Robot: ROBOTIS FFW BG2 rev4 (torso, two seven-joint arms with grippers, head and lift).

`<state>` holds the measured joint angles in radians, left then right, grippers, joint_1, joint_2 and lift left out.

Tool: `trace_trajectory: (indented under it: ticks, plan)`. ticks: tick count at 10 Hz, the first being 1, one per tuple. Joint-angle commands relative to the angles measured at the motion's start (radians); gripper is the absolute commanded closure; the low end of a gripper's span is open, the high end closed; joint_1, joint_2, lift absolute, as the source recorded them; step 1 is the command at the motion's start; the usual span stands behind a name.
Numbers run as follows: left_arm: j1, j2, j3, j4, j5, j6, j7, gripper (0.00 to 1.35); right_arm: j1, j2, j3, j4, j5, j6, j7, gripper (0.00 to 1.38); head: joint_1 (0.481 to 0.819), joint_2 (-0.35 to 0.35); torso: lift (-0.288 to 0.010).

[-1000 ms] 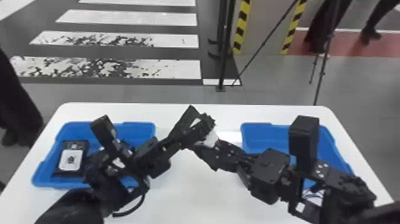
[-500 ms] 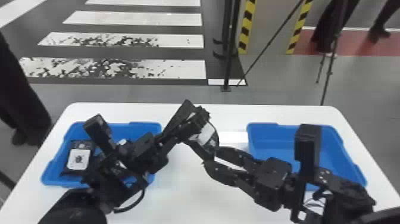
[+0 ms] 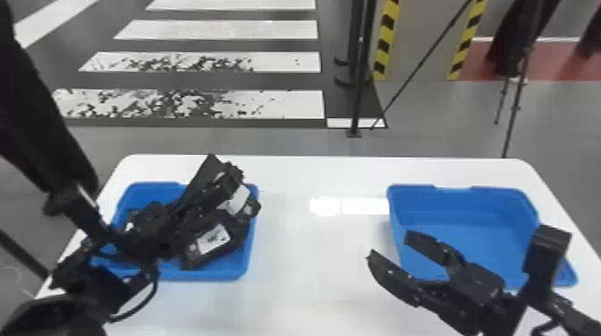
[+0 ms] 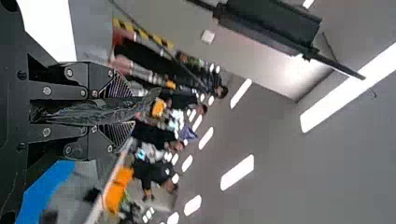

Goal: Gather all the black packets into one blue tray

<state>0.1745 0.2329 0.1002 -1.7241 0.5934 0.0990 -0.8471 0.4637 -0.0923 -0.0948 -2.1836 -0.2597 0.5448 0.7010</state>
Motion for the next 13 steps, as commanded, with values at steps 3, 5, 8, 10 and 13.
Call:
trace_trajectory:
  ticks: [3, 5, 8, 10, 13]
  plan:
    - [-0.01, 0.008, 0.167, 0.0, -0.384, 0.026, 0.01, 1.17, 0.032, 0.005, -0.013, 0.032, -0.027, 0.002, 0.0, 0.15, 0.695, 0.134, -0.11]
    - [0.032, 0.0, 0.229, 0.002, -0.462, 0.046, 0.051, 0.59, 0.064, 0.019, -0.063, 0.035, -0.039, -0.079, -0.029, 0.15, 0.695, 0.189, -0.11]
    - [0.125, -0.015, 0.301, 0.0, -0.454, -0.109, 0.082, 0.16, 0.189, 0.072, -0.146, 0.055, -0.123, -0.322, -0.146, 0.15, 0.695, 0.195, -0.11]
    - [0.284, -0.056, 0.315, -0.098, -0.324, -0.232, 0.151, 0.23, 0.26, 0.093, -0.182, 0.055, -0.145, -0.471, -0.196, 0.15, 0.695, 0.165, -0.11]
    - [0.599, -0.155, 0.295, -0.356, -0.23, -0.298, 0.31, 0.25, 0.356, 0.093, -0.182, 0.094, -0.115, -0.736, -0.293, 0.15, 0.695, 0.097, -0.11]
